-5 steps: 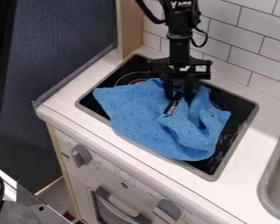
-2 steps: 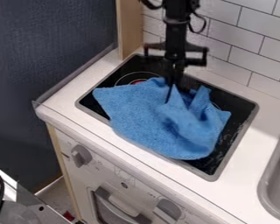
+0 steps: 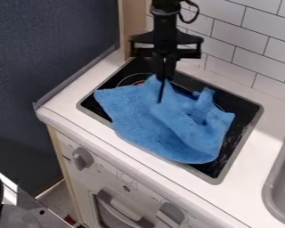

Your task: Unfold the cloth

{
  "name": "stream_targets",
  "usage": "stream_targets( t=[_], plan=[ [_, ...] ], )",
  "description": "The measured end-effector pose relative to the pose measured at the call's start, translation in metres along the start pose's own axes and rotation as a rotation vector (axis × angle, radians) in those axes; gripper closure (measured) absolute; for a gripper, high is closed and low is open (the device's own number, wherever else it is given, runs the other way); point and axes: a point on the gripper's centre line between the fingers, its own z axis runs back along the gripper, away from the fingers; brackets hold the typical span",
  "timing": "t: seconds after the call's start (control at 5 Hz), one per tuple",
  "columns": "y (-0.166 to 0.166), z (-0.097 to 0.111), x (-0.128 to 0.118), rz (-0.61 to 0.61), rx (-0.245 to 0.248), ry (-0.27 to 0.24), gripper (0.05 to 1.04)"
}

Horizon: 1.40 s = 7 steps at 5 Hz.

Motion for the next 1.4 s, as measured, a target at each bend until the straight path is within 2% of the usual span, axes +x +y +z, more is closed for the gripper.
stream_targets(
  t=[0.2,0.4,0.6,1.2,1.4],
  plan=[
    [0.02,0.013,-0.02,0.159,0.015,-0.07,1.031],
    [0.031,0.021,-0.039,0.373,0.05,-0.113,1.031],
    [0.034,0.024,-0.059,0.504,0.077,-0.153,1.031],
    [0.014,0.015,-0.091,0.553,0.183,-0.114,1.031],
    [-0.001,0.017,-0.097,0.568,0.247,-0.102,1.031]
  ],
)
